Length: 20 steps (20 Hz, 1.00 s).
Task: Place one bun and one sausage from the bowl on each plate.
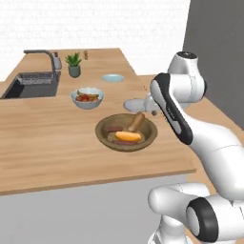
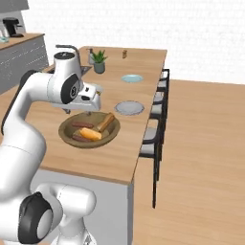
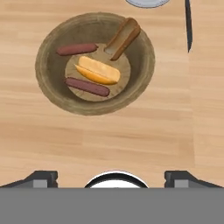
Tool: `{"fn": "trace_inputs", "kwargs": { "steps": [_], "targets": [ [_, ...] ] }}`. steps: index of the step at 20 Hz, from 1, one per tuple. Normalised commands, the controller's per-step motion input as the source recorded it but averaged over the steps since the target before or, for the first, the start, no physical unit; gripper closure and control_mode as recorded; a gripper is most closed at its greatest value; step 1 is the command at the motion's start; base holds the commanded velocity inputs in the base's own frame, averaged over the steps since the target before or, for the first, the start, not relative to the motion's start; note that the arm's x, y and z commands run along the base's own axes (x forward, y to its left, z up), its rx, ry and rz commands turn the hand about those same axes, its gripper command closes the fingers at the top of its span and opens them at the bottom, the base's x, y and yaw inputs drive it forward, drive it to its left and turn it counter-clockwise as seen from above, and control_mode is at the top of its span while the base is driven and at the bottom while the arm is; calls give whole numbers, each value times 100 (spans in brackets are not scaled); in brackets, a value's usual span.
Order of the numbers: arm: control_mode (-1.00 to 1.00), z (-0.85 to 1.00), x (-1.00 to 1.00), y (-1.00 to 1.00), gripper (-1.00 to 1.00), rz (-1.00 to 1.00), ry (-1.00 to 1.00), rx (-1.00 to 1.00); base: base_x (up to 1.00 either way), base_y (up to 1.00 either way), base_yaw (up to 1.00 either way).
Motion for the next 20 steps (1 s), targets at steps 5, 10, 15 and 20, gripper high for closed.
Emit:
{"fn": "trace_inputs", "kwargs": {
  "steps": [5,10,15,20],
  "targets": [
    [100,0,0,0,-100,0,0,0,-28,-83,36],
    [100,0,0,0,-100,0,0,0,-16,-60,53],
    [100,0,0,0,-100,0,0,0,-24,-86,61],
    [100,0,0,0,-100,0,0,0,-17,-100,54]
  ]
}}
